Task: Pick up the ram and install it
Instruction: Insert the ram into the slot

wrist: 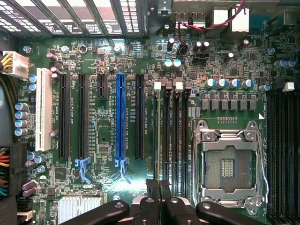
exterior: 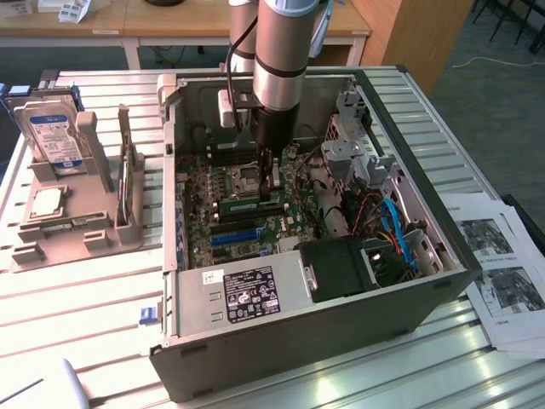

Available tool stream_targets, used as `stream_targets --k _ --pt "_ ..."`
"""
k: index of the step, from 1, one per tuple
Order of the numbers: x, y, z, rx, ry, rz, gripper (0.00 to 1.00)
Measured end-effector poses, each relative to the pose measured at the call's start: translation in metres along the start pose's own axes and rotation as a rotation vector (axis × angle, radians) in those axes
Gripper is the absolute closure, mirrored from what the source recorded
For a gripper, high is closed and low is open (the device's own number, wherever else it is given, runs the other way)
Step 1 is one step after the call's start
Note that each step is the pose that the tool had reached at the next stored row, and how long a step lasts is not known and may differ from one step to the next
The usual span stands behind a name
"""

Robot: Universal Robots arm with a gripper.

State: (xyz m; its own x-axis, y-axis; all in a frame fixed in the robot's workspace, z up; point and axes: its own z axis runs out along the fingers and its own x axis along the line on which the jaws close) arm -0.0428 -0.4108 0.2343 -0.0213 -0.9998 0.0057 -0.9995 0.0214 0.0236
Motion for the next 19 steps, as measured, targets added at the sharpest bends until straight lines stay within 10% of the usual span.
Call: stream_targets --k 7,19 --pt "0.0 -0.0021 -0.0001 -0.0118 0.0004 0.0 0.89" --pt "-0.0002 -0.0011 0.0003 -0.0122 0.0002 0.0 0.89"
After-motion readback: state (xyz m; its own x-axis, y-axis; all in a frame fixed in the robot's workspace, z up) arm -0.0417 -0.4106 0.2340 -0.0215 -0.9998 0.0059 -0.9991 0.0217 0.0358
